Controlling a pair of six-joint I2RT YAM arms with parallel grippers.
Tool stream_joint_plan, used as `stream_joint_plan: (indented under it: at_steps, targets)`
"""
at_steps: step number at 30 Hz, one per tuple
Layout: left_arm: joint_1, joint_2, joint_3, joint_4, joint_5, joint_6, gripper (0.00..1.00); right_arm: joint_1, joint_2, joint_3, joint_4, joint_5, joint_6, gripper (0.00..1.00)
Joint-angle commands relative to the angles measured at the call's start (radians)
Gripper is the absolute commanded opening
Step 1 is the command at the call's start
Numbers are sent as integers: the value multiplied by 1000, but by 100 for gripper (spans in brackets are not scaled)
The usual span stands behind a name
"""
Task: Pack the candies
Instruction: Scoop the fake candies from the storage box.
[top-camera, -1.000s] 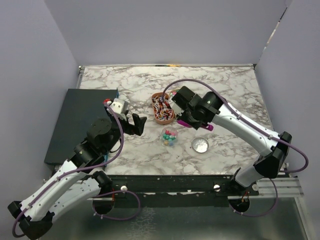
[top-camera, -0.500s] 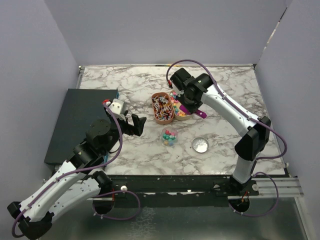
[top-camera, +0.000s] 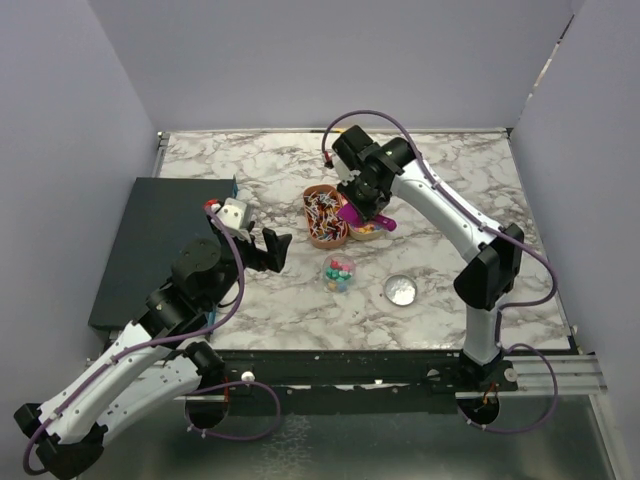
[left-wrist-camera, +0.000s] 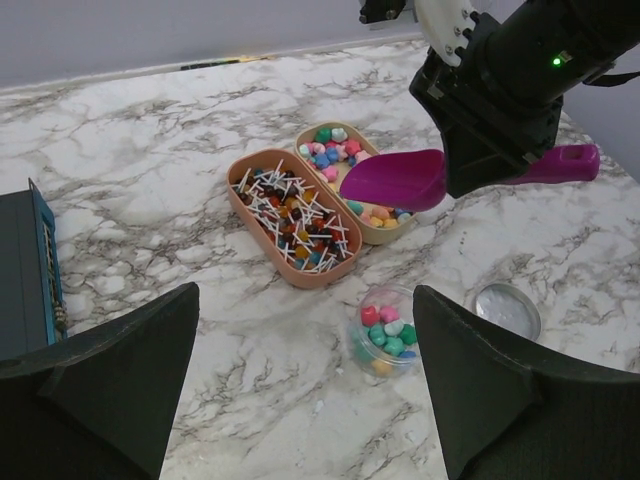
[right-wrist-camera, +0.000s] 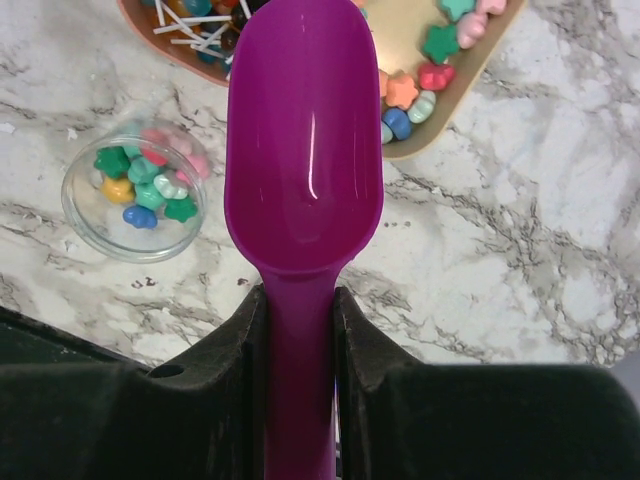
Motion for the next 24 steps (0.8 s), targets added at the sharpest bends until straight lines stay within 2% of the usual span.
stream_joint_plan:
  at_steps: [1, 24]
  targets:
    - [-5, -14, -7, 0, -23, 9, 88, 5, 58, 39, -35, -81, 32, 1]
    - [-24, -27, -9, 1, -35, 10, 88, 15, 209, 101, -59, -142, 119, 1]
